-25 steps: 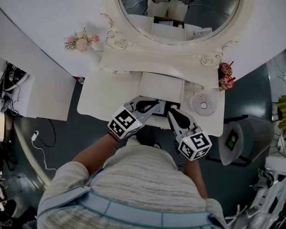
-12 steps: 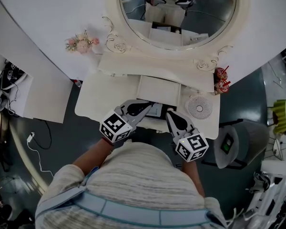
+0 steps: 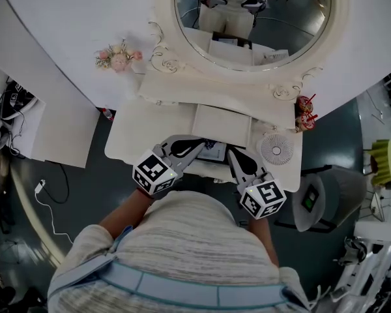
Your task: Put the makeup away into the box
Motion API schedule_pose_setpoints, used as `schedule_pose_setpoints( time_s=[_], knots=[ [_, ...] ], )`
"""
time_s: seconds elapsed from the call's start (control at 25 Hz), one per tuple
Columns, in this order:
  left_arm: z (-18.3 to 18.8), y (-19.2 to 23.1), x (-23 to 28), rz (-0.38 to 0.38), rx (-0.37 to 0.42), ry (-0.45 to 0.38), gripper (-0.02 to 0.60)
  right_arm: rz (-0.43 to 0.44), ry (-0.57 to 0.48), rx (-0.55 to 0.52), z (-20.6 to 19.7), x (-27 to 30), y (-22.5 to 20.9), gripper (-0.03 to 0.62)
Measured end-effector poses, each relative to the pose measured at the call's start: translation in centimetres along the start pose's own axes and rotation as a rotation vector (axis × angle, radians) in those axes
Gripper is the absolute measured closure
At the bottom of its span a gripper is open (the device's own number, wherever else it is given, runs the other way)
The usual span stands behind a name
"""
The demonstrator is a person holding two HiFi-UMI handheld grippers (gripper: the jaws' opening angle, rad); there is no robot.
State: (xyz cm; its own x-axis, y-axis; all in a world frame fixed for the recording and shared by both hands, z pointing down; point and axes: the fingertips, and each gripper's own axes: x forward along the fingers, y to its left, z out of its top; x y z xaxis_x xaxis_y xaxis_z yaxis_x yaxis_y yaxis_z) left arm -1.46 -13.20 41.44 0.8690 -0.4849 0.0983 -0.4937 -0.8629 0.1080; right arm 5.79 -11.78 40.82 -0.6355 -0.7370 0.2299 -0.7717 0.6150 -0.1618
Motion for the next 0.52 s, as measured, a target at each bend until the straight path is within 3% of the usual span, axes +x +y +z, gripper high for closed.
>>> schedule_pose_setpoints(
  time_s=[0.52],
  knots=[
    [0.4,1.5,-5.0,-0.017,0.02,-0.031,0.568,0.009,-0.024,0.0,-0.6,3.2,5.2,0.586]
  ],
)
